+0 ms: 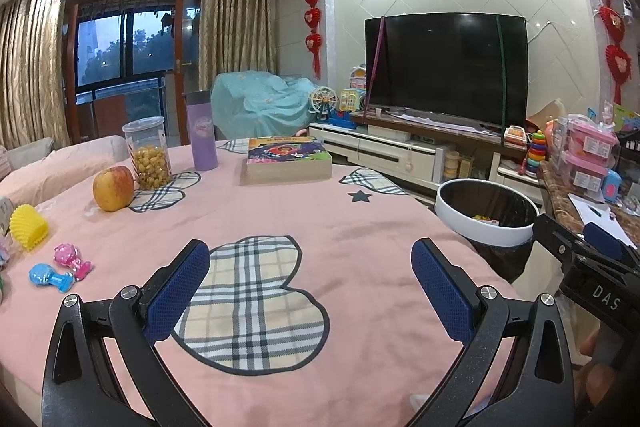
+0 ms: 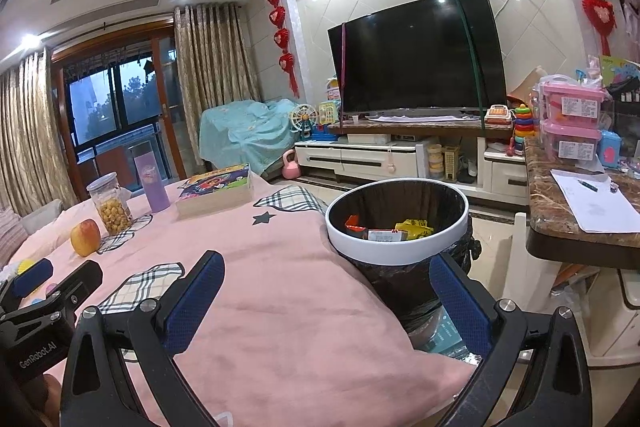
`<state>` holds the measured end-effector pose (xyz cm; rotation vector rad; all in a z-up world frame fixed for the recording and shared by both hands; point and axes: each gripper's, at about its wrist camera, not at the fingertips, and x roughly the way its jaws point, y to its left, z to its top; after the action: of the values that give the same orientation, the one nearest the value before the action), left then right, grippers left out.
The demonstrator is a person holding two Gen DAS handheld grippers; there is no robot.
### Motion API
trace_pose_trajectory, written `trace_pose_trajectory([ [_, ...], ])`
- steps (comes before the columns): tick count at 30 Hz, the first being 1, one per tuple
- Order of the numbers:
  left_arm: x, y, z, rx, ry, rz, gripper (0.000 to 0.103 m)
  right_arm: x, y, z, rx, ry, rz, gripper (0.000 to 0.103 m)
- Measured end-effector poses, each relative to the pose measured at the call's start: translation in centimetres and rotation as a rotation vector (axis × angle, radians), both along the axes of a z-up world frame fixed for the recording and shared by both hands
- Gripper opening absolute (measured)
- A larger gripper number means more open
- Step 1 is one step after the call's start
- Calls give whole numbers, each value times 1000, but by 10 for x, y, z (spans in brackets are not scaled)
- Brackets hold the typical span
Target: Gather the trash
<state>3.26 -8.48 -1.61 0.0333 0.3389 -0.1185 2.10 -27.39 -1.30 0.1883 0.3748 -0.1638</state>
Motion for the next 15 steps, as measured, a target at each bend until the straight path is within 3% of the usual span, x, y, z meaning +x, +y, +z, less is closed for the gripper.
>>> trace_pose_trajectory([
  [15, 1, 1, 0, 0, 2, -1, 103, 0, 0, 0, 0, -2, 4, 103],
])
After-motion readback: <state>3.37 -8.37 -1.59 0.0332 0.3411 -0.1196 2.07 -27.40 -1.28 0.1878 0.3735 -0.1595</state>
